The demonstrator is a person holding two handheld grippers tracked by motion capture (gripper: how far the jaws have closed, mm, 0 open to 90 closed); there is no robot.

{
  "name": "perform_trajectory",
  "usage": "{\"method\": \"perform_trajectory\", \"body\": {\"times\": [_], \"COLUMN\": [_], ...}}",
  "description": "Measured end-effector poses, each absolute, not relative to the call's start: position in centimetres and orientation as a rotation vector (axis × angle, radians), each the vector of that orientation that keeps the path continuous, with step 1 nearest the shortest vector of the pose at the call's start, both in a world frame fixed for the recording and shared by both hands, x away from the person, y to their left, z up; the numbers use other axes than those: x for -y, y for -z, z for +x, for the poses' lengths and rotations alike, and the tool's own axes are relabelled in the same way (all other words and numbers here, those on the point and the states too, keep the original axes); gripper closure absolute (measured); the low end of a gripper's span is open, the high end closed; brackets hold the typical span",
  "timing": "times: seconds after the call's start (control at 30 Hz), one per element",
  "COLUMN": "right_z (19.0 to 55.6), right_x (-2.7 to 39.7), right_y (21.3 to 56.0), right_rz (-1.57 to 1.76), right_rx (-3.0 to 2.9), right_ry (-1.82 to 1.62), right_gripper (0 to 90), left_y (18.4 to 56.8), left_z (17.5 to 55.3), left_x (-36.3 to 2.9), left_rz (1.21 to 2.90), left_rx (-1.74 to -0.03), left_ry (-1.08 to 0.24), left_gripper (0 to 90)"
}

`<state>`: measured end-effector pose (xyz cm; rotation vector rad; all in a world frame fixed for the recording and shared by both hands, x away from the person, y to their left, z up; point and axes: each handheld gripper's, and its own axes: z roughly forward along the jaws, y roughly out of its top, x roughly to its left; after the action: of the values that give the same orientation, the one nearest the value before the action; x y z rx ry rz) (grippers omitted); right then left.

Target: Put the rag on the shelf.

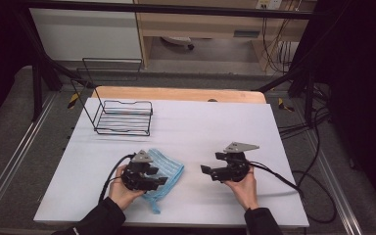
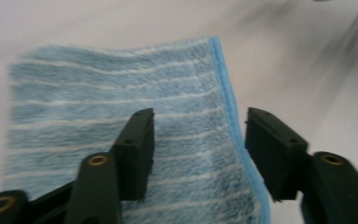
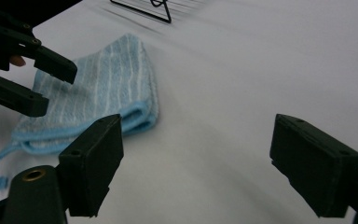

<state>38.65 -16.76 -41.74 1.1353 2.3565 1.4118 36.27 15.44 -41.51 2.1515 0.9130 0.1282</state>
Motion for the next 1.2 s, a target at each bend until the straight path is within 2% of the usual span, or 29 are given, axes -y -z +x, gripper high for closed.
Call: {"method": "perform_trajectory", "body": {"times": [0.17,0.27,0.53,0.57,0.7,0.87,1.07,1.13,1.2], "right_z": [39.5,40.2,40.6,40.6,40.5,40.2,40.2,40.2,40.2], "right_x": [14.1,11.8,9.7,9.4,8.9,8.6,8.5,8.5,8.5], "right_y": [41.9,42.7,44.0,44.3,45.1,45.6,45.8,45.7,45.6], "right_rz": [1.147,1.145,1.149,1.164,1.174,1.216,1.252,1.258,1.256], "right_rx": [-2.362,-2.401,-2.435,-2.445,-2.453,-2.467,-2.476,-2.476,-2.472], "right_ry": [-1.420,-1.391,-1.341,-1.336,-1.325,-1.322,-1.339,-1.345,-1.349], "right_gripper": [25.0,31.5,42.1,46.6,52.8,63.0,69.3,73.1,75.7], "left_y": [40.6,40.5,41.5,41.7,42.1,42.3,42.4,42.4,42.6], "left_z": [36.3,36.2,36.3,36.4,36.8,37.1,37.1,37.1,37.1], "left_x": [-18.8,-20.7,-24.1,-24.3,-25.0,-25.5,-25.6,-25.6,-25.5], "left_rz": [2.107,2.095,2.066,2.059,2.047,2.044,2.039,2.047,2.070], "left_rx": [-0.918,-0.931,-0.980,-0.988,-1.014,-1.024,-1.025,-1.025,-1.030], "left_ry": [-0.196,-0.226,-0.256,-0.253,-0.258,-0.267,-0.268,-0.237,-0.183], "left_gripper": [33.2,25.3,18.2,15.7,13.9,13.2,14.8,21.2,32.2]}}
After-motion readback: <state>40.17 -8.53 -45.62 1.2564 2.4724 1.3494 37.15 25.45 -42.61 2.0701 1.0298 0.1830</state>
